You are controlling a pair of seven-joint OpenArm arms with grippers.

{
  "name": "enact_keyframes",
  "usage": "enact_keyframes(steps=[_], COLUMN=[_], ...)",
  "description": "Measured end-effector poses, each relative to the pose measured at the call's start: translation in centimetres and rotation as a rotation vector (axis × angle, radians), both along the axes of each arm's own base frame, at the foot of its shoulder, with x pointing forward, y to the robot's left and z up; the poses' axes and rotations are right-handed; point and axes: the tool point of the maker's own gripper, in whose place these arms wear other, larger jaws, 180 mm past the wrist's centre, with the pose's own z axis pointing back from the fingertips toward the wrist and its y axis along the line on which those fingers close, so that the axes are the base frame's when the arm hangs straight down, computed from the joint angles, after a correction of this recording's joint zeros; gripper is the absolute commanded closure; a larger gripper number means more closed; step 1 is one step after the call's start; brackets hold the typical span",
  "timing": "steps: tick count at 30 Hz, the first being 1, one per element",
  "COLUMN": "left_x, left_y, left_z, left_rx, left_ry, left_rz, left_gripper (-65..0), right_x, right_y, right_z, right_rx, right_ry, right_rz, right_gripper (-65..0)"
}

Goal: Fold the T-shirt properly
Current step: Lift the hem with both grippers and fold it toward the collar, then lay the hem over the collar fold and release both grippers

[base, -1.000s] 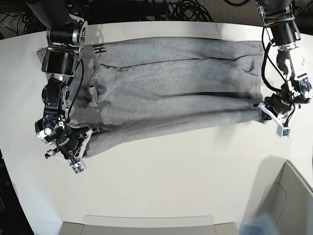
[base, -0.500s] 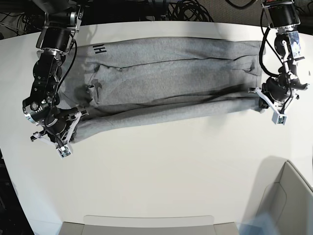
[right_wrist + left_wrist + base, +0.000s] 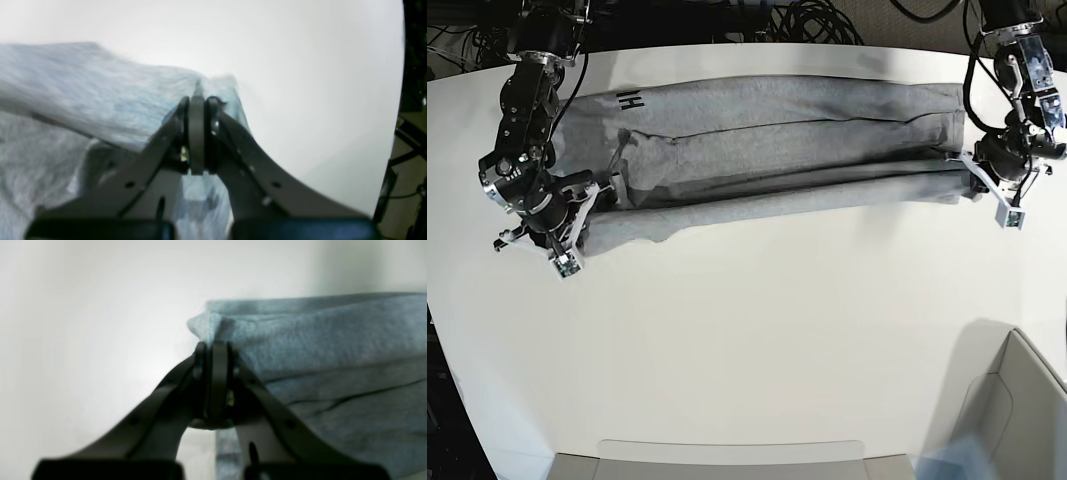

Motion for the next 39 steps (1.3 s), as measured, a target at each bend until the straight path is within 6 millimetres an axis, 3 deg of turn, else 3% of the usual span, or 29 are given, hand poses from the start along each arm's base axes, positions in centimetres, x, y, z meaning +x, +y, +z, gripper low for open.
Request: enact_keyframes(steps=[6,11,21,26,32,39], left_x=[-1.4,-2.2,-4.7,-4.6,-5.2,-5.1], left_y=[-0.1,-0.2,-0.8,-0.7,-0.7,-0.7], left_z=[-0.9,-1.4,-3.1,-3.0,-3.3,-3.3], left_rx=[-0.003,-0.006,-0.024,-0.022,-0.021,-0.021], left_ry=[0.041,0.061,0.121,0.118,0.132,0.132], left_rz=[-0.002,-0.002,0.002,0.002,0.002,0.002], left_gripper=[0.0,0.0,0.0,0.0,0.0,0.0], right_x=[-1.6,-2.4,-5.3,-6.8,-9.8,-10.8], right_y=[0.2,-1.3,-1.8,-1.9,-1.5,-0.9], right_z=[0.1,1.3,-0.9,-2.0,-2.9,-3.7], right_rx=[-0.014,-0.030,-0.062,-0.067,-0.079,-0.056], right_ry=[-0.002,-0.024,0.088,0.127,0.176,0.205], right_rz=[0.006,-0.046,-0.063,-0.062,-0.051,-0.056], right_gripper=[0.0,0.0,0.0,0.0,0.0,0.0])
